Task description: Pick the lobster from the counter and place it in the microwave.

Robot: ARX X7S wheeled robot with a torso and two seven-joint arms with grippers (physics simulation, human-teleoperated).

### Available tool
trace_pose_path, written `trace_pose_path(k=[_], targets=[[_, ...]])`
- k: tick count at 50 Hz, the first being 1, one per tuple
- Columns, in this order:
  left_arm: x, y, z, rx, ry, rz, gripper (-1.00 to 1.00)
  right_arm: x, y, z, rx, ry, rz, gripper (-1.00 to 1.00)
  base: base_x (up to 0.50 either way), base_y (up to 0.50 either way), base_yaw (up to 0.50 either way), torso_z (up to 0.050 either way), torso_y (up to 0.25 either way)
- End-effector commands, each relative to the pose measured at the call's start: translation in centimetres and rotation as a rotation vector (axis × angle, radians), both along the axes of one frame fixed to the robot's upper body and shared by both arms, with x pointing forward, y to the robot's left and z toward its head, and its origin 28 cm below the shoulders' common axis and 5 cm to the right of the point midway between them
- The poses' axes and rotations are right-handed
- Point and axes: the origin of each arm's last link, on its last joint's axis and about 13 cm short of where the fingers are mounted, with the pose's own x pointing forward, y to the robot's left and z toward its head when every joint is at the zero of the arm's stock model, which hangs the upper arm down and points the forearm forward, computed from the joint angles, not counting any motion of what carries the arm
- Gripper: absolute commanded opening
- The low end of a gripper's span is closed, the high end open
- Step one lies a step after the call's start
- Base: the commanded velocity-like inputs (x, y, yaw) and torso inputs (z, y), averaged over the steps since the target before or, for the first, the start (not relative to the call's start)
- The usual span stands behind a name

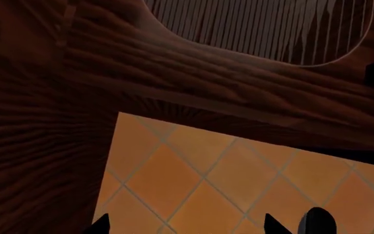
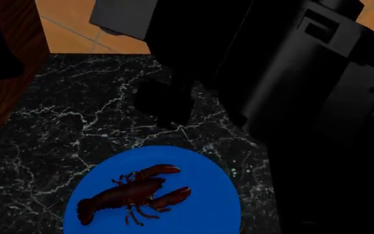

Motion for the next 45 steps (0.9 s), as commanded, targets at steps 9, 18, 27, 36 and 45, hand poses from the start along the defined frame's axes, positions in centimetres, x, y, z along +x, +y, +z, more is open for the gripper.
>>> trace_pose_path(k=[9, 18, 27, 36, 45], targets=[[0.7, 0.7, -0.2, 0.061, 0.026, 0.064, 1.0, 2.1, 1.9, 0.9, -0.117, 0.09, 0.203, 1.0, 0.0, 0.01, 0.01, 0.002, 0.002], [0.6, 0.8, -0.2, 0.057, 0.031, 0.062, 1.0, 1.7, 2.6, -0.3, -0.101, 0.201, 0.28, 1.0, 0.0, 0.01, 0.01, 0.002, 0.002], [0.7, 0.9, -0.2, 0.058, 0.033, 0.065, 1.0, 1.3, 2.7, -1.0, -0.106, 0.257, 0.327, 1.0, 0.0, 0.01, 0.01, 0.002, 0.002], [0.8, 1.1, -0.3, 0.059, 0.042, 0.085, 1.0, 0.6, 3.4, -1.7, -0.115, 0.281, 0.384, 1.0, 0.0, 0.01, 0.01, 0.001, 0.001], [0.8, 1.2, -0.3, 0.053, 0.037, 0.091, 1.0, 0.0, 4.2, -2.8, -0.125, 0.335, 0.431, 1.0, 0.0, 0.02, 0.02, 0.002, 0.002]])
